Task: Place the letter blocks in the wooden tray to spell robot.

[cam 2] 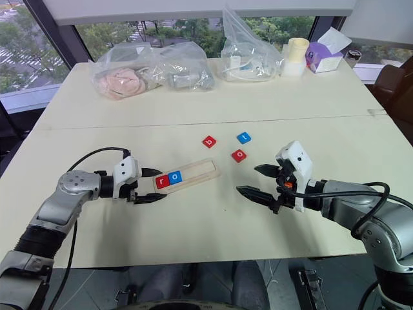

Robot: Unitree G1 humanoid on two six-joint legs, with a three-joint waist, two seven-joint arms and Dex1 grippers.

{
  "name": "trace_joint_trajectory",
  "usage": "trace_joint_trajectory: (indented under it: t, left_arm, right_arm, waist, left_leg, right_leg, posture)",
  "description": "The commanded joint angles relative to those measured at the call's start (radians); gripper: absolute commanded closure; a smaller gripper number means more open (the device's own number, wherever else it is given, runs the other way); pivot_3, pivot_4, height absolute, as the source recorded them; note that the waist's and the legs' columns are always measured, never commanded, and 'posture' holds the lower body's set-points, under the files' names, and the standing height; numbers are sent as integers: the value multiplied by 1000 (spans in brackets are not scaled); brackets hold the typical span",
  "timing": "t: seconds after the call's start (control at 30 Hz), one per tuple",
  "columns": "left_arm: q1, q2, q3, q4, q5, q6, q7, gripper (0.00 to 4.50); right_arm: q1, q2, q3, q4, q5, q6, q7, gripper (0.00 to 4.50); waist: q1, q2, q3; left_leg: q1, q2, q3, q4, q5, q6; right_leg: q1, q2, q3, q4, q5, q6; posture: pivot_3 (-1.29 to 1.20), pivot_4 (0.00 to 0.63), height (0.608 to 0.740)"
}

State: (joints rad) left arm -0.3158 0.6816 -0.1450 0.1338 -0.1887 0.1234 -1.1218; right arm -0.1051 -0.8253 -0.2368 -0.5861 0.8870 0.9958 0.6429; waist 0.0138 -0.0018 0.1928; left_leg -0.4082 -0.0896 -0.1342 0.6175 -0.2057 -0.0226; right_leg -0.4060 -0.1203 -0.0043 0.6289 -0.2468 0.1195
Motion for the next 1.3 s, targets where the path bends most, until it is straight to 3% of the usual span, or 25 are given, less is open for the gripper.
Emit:
trace_joint_trajectory:
  t: [0.03,0.2,0.37,0.6,0.67,0.7,0.87,1.1,1.23,1.3]
  left_arm:
    - [-13,10,-21,-1,23,-19,-27,1359]
    - [-107,12,-67,10,18,-86,-155,1359]
    - [-225,-29,-124,187,61,-192,-230,1359]
    - [-279,-79,-146,331,98,-266,-261,1359]
    - [-274,-82,-145,337,93,-252,-270,280]
    - [-272,-84,-144,339,90,-243,-272,51]
    - [-239,-87,-119,318,81,-219,-239,51]
    - [-167,25,10,88,-43,34,-230,51]
    - [-103,133,148,-51,-174,277,-202,51]
    - [-98,133,227,-95,-234,369,-128,51]
  right_arm:
    - [-4,-8,-27,-11,3,-17,-2,0]
    - [-8,-11,-27,11,-8,-24,6,0]
    - [-34,19,6,16,-28,-40,-21,0]
    - [-42,57,38,-20,-20,-27,-59,0]
    - [-37,57,36,-26,-16,-25,-62,0]
    - [-35,56,35,-28,-15,-25,-63,0]
    - [-47,22,73,-34,-46,-23,-50,0]
    - [-340,157,288,125,-229,-60,-163,0]
    - [-533,313,438,408,-409,-161,-195,0]
    - [-607,380,484,551,-482,-217,-197,0]
  waist:
    - [0,0,0]
    - [1,-1,0]
    - [-3,-1,1]
    - [-1,-2,1]
    - [-1,-2,1]
    - [-1,-2,1]
    - [-2,-1,0]
    - [-30,-2,1]
    - [-39,-3,2]
    - [-38,-3,2]
  left_leg:
    - [0,0,0,0,0,0]
    - [-2,0,0,0,0,0]
    - [-2,0,0,-1,0,0]
    - [-2,0,0,-2,0,0]
    - [-2,0,0,-2,0,0]
    - [-2,0,0,-2,0,0]
    - [-2,0,0,-2,0,0]
    - [-1,1,-1,-2,0,0]
    - [-1,2,-1,-4,0,0]
    - [-1,1,-1,-5,0,0]
  right_leg:
    - [0,0,0,0,0,0]
    - [-2,0,0,0,0,0]
    - [-3,0,0,0,1,1]
    - [-3,1,0,0,2,4]
    - [-3,1,0,0,2,4]
    - [-3,1,0,0,2,4]
    - [-3,1,0,0,2,4]
    - [-4,2,0,1,2,4]
    - [-6,3,0,2,3,4]
    - [-7,3,0,3,3,4]
  posture:
    - [0,150,740]
    - [0,150,740]
    - [0,150,740]
    - [0,150,740]
    - [0,150,740]
    - [0,150,740]
    - [0,150,740]
    - [0,150,740]
    - [0,150,740]
    - [0,150,740]
